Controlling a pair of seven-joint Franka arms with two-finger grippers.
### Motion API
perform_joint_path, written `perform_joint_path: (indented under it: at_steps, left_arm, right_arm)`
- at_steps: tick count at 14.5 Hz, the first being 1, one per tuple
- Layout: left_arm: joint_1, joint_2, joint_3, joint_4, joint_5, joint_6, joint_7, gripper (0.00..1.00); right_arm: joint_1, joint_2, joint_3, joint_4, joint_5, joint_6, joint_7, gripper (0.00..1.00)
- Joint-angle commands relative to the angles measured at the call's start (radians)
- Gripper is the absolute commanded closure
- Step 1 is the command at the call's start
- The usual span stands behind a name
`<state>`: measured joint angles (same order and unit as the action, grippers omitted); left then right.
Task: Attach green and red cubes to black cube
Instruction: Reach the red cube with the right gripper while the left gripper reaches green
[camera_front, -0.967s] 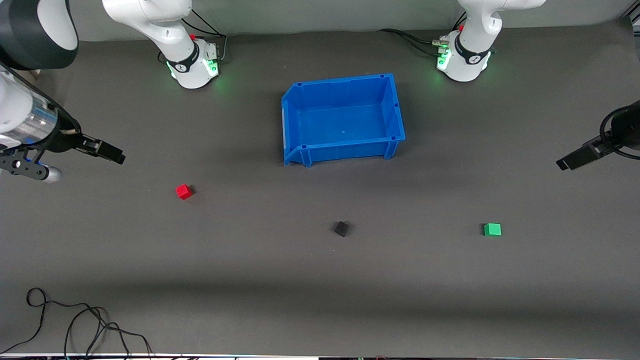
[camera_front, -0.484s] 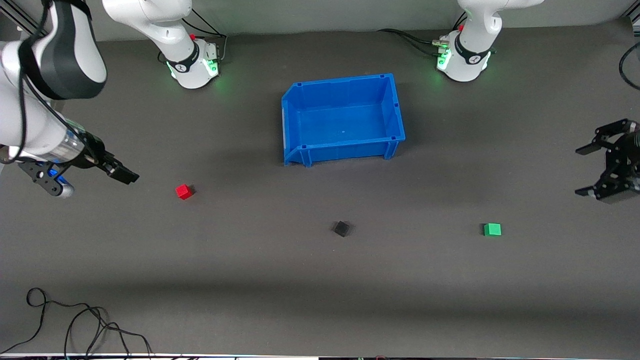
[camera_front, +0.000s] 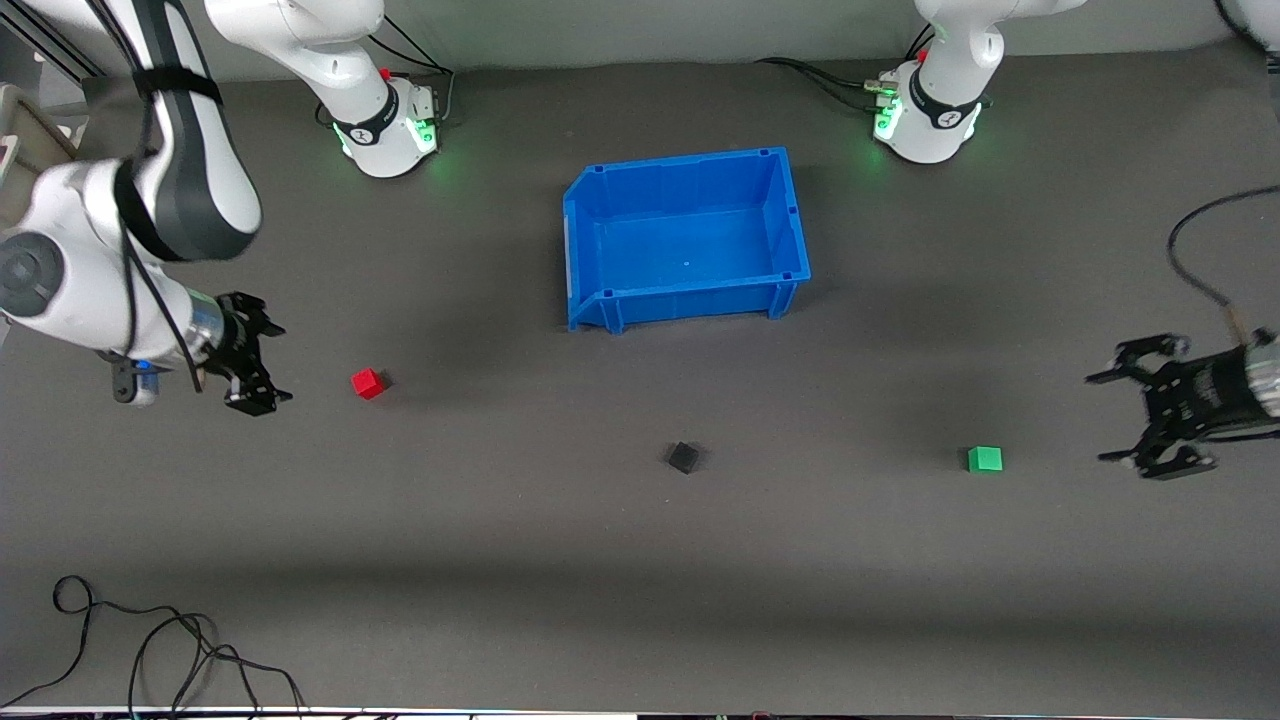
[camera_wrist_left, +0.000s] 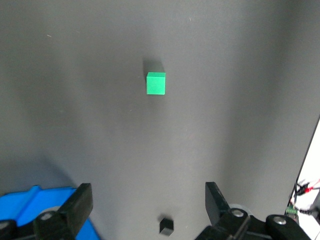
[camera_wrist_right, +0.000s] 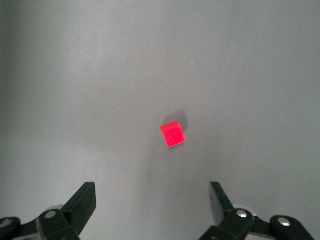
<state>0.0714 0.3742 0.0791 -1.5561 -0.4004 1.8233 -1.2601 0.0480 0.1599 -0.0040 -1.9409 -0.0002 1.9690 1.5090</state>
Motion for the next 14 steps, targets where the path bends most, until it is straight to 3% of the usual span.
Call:
perform_joint_path:
  at_steps: [1, 4, 6, 10, 14]
  left_arm:
    - [0.002, 0.017, -0.002, -0.09, -0.084, 0.079, 0.086, 0.0]
    - [0.031, 0.086, -0.004, -0.113, -0.129, 0.132, 0.165, 0.0]
    - [0.033, 0.142, -0.004, -0.117, -0.164, 0.184, 0.214, 0.0]
    - [0.051, 0.224, -0.004, -0.122, -0.221, 0.231, 0.3, 0.0]
    - [0.062, 0.267, -0.005, -0.145, -0.262, 0.283, 0.378, 0.0]
  right_arm:
    - [0.003, 0.097, 0.001, 0.01, 0.009, 0.068, 0.189, 0.0]
    - [0.009, 0.177, 0.009, -0.003, 0.009, 0.143, 0.188, 0.01]
    - [0.009, 0.179, 0.009, -0.094, 0.008, 0.259, 0.172, 0.01]
    - [-0.011, 0.171, 0.002, -0.208, 0.011, 0.326, -0.183, 0.02]
    - [0.006, 0.153, 0.006, -0.236, 0.008, 0.318, -0.359, 0.02]
